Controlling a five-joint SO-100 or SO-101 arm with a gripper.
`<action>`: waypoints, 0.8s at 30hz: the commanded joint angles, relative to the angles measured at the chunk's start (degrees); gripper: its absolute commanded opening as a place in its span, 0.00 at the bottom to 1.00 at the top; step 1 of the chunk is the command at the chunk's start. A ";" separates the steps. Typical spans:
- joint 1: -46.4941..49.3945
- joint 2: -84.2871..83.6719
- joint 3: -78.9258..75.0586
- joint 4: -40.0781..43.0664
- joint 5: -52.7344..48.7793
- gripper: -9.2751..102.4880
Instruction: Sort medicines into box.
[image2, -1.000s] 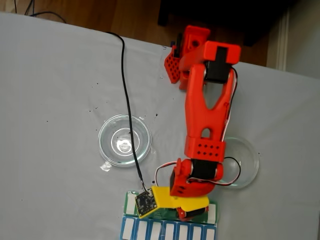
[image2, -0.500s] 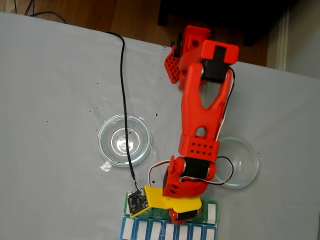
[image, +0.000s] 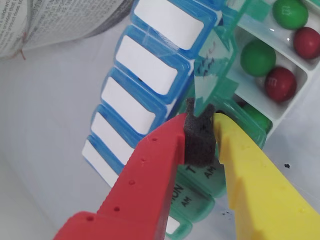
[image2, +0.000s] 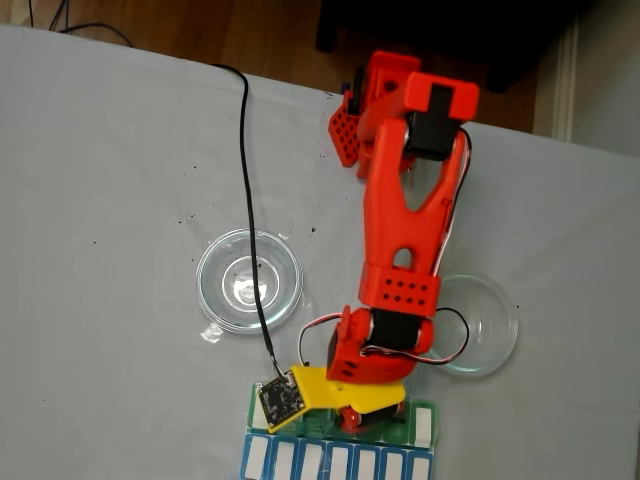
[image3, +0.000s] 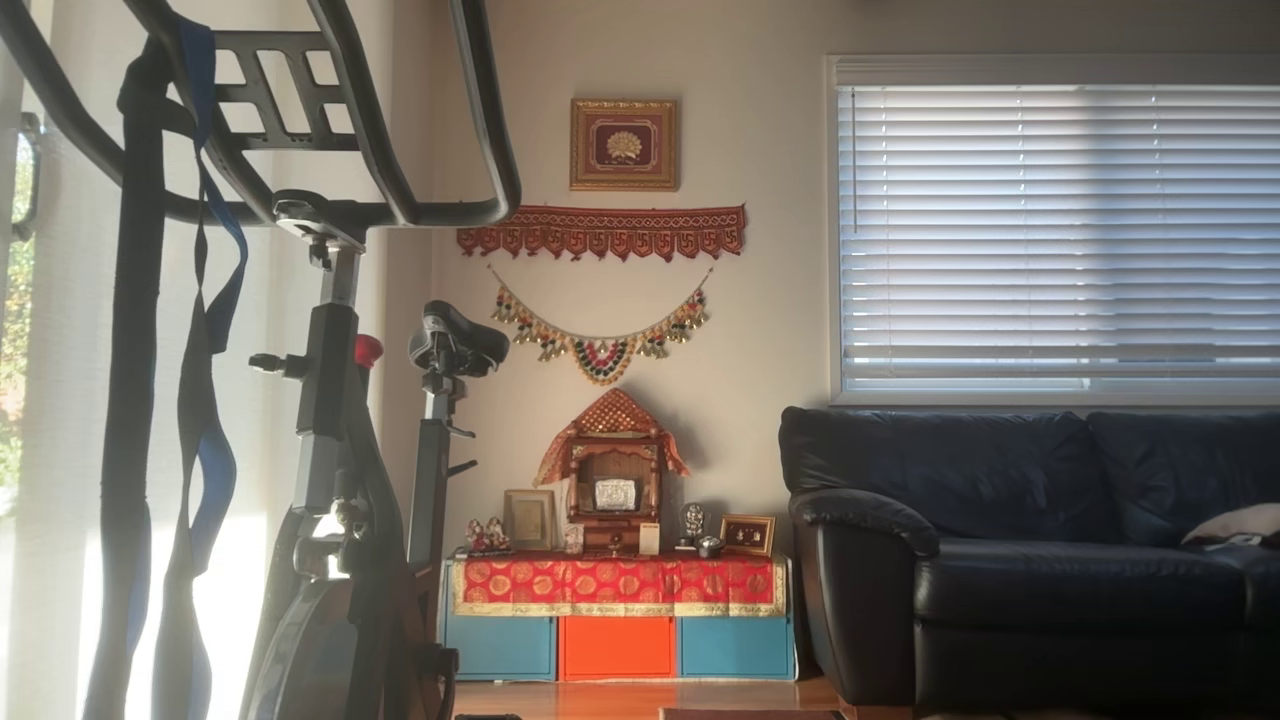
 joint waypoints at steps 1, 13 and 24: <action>-0.79 6.06 -2.64 0.53 -0.70 0.10; -0.62 4.66 -4.04 3.16 -2.29 0.09; -1.41 0.18 -5.19 4.92 -6.06 0.09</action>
